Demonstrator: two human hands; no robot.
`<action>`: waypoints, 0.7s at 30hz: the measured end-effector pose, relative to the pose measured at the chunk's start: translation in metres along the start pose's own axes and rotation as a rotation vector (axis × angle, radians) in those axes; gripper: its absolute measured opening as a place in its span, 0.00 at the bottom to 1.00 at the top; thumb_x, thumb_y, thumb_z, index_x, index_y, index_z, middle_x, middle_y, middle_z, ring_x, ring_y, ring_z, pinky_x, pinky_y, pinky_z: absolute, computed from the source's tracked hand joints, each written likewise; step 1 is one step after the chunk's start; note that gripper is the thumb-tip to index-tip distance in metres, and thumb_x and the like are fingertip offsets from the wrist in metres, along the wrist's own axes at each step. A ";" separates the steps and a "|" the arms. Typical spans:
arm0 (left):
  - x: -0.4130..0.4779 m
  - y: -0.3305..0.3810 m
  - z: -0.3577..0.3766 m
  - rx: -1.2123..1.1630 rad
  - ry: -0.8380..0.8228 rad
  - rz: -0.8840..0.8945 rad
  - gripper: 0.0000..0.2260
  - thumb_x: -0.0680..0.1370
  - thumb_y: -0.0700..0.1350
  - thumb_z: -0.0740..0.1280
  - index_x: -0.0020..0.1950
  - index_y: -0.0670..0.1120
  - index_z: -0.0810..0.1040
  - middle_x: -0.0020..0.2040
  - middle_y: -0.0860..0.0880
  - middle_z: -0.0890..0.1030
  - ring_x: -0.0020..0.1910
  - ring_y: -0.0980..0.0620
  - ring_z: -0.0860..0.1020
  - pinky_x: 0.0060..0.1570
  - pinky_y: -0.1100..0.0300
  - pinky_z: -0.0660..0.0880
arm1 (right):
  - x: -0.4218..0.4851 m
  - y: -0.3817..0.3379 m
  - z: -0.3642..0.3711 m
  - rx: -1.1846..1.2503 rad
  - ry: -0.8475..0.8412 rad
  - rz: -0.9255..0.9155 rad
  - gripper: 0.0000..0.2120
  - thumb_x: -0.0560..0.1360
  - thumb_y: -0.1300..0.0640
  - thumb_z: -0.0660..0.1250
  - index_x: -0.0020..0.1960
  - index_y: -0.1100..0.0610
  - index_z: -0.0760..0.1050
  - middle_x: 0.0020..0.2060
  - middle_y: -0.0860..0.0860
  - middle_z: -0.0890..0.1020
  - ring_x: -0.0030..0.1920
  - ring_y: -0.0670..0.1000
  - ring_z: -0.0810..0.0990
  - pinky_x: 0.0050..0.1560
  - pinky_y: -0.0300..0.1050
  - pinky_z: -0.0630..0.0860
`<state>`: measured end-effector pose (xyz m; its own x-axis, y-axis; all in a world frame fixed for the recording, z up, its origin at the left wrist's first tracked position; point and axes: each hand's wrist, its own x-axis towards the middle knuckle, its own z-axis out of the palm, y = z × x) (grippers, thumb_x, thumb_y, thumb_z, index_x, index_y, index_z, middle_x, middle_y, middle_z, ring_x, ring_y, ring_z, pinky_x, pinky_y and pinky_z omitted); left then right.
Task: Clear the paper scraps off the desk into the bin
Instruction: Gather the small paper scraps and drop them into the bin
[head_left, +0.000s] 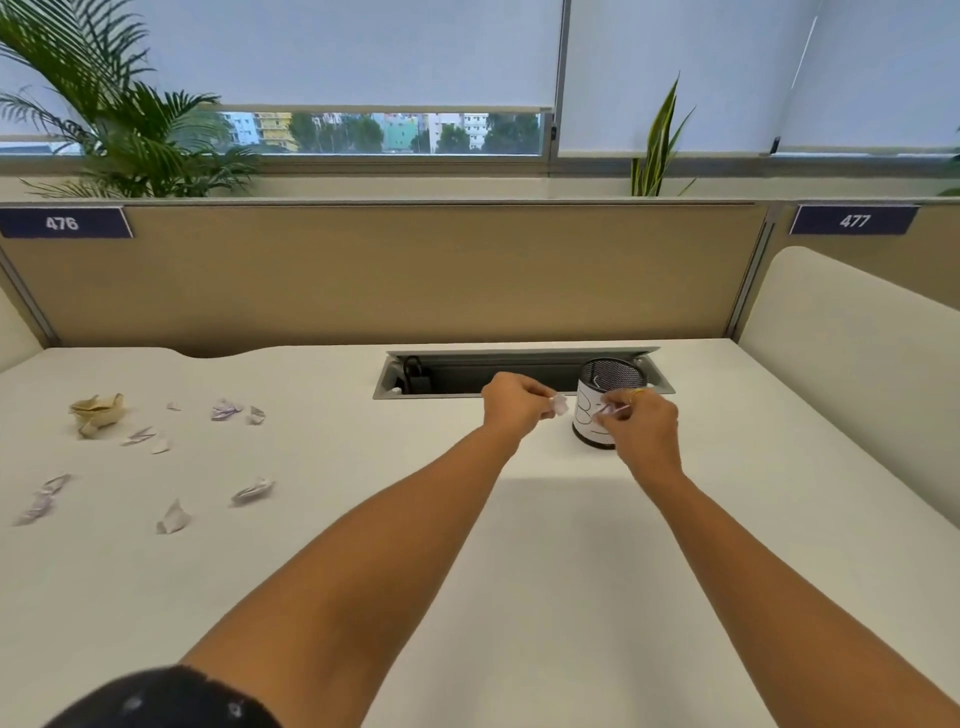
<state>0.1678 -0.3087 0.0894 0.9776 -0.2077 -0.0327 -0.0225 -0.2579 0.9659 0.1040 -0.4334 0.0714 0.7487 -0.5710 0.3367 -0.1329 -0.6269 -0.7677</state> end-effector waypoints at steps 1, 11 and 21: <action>0.006 0.005 0.006 -0.036 -0.007 -0.014 0.07 0.71 0.31 0.70 0.48 0.35 0.81 0.51 0.37 0.82 0.40 0.48 0.80 0.46 0.62 0.78 | 0.009 0.000 -0.001 0.011 0.021 0.009 0.12 0.69 0.66 0.72 0.52 0.63 0.81 0.46 0.61 0.84 0.46 0.58 0.82 0.52 0.48 0.78; 0.046 0.045 0.047 -0.229 -0.133 -0.191 0.09 0.73 0.26 0.63 0.41 0.35 0.80 0.46 0.40 0.77 0.48 0.42 0.77 0.37 0.61 0.79 | 0.063 0.009 0.003 -0.067 0.053 0.052 0.17 0.73 0.67 0.67 0.62 0.64 0.76 0.55 0.61 0.81 0.55 0.58 0.80 0.55 0.41 0.73; 0.048 0.012 0.028 -0.034 -0.053 0.014 0.09 0.76 0.32 0.62 0.53 0.37 0.79 0.51 0.39 0.80 0.37 0.52 0.78 0.42 0.64 0.79 | 0.056 0.012 0.009 -0.033 0.101 0.008 0.13 0.74 0.70 0.62 0.56 0.65 0.78 0.51 0.60 0.82 0.50 0.56 0.81 0.52 0.39 0.73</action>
<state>0.2090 -0.3479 0.0920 0.9647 -0.2614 -0.0320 -0.0281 -0.2228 0.9745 0.1504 -0.4683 0.0764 0.6788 -0.6252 0.3851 -0.1606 -0.6382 -0.7529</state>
